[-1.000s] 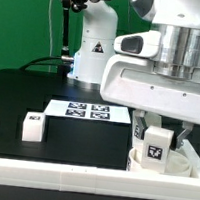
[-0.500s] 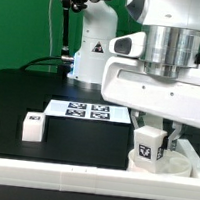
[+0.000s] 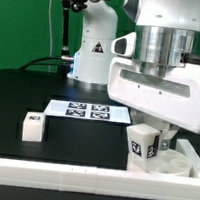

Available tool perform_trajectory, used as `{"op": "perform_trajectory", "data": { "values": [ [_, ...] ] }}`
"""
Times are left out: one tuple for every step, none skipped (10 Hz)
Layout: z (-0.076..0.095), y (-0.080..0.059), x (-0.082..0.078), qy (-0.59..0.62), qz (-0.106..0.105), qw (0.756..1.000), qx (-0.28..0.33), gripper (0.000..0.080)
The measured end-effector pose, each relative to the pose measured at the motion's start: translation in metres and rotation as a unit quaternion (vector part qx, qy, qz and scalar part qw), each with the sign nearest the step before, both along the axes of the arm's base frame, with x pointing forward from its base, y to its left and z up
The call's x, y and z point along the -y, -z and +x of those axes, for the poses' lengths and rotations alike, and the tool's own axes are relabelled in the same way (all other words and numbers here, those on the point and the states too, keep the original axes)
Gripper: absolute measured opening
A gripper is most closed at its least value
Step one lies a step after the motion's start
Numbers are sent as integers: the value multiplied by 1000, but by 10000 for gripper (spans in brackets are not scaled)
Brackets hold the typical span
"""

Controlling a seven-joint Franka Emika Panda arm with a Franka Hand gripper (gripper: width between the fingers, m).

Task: Assemble stool

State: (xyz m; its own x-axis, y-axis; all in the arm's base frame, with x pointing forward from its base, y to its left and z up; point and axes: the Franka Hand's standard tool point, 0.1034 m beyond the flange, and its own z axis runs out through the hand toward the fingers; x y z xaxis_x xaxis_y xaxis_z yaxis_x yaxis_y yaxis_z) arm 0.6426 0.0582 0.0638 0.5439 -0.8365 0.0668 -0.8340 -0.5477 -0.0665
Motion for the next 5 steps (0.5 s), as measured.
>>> {"op": "perform_trajectory", "data": {
  "values": [
    [0, 0, 0, -1, 0, 1000, 0, 552],
    [0, -1, 0, -14, -1, 1000, 0, 552],
    [-2, -7, 2, -56, -4, 998, -4, 629],
    [-5, -18, 6, -90, -6, 996, -11, 629],
    [-9, -28, 14, -116, -7, 993, -15, 646]
  ]
}}
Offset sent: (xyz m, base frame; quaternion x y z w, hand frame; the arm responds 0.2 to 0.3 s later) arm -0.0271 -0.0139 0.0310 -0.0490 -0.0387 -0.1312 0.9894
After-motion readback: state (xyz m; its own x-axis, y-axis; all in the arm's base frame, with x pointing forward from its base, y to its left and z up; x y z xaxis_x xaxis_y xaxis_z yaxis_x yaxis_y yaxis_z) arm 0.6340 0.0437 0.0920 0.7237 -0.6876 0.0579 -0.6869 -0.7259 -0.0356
